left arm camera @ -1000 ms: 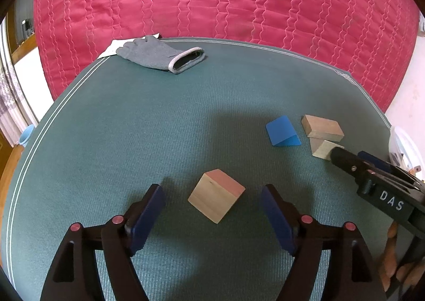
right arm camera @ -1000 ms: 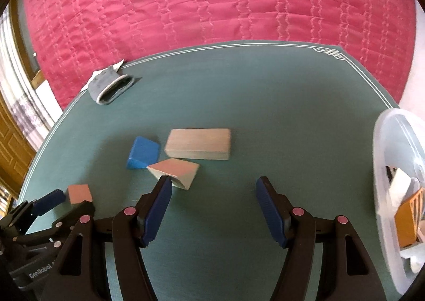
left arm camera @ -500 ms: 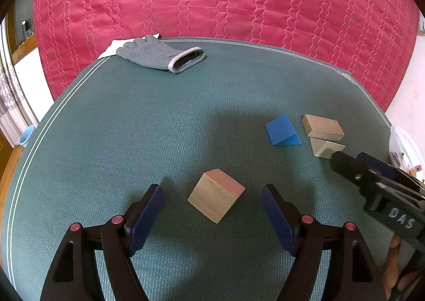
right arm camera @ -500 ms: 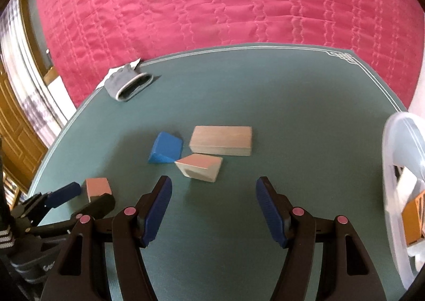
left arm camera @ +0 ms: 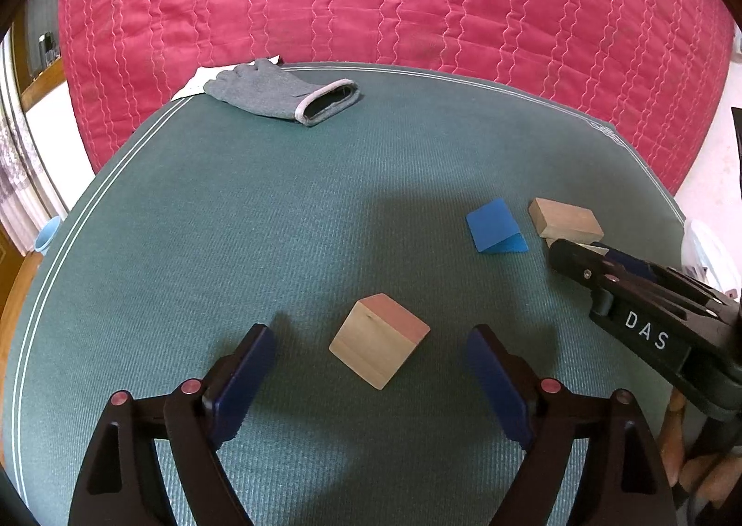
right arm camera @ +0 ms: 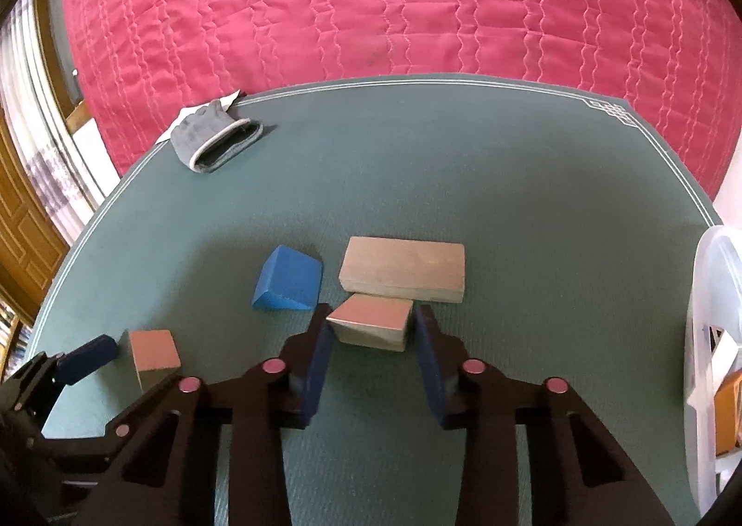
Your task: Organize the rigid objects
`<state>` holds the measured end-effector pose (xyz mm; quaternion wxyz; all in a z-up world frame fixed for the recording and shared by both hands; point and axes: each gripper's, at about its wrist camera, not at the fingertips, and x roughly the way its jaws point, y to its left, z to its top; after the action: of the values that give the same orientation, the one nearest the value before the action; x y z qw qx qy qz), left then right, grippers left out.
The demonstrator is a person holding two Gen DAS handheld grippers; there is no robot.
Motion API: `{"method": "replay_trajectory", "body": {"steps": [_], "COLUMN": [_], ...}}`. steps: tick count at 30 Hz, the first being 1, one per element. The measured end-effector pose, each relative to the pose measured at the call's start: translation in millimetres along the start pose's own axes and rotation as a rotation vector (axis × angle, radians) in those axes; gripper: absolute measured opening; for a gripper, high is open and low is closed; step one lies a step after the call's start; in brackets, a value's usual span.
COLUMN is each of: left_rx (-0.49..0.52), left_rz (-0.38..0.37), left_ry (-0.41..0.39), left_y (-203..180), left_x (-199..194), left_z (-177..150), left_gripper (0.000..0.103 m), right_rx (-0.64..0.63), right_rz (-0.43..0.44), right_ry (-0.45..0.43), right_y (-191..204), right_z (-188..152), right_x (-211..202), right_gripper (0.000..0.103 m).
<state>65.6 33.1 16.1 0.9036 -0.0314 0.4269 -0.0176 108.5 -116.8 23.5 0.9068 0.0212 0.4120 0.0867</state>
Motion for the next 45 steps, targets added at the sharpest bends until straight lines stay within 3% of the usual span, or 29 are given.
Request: {"method": "replay_trajectory", "body": {"steps": [4, 7, 15, 45], "left_rx": [0.009, 0.031, 0.073, 0.066], "left_rz": [-0.005, -0.009, -0.019, -0.068], "left_ry": [0.002, -0.001, -0.015, -0.034], "left_y": [-1, -5, -13, -19], "left_x": [0, -1, -5, -14], "left_z": [-1, -1, -4, -5], "left_gripper": [0.088, 0.080, 0.044, 0.042], "right_rx": [0.001, 0.010, 0.036, 0.068], "right_rz": [0.002, 0.009, 0.035, 0.025], "right_ry": [-0.001, -0.002, -0.005, -0.097], "right_y": [-3, -7, -14, -28], "right_z": [-5, -9, -22, -48], "right_x": [-5, -9, -25, -73], "right_gripper": [0.034, 0.034, 0.034, 0.034]}}
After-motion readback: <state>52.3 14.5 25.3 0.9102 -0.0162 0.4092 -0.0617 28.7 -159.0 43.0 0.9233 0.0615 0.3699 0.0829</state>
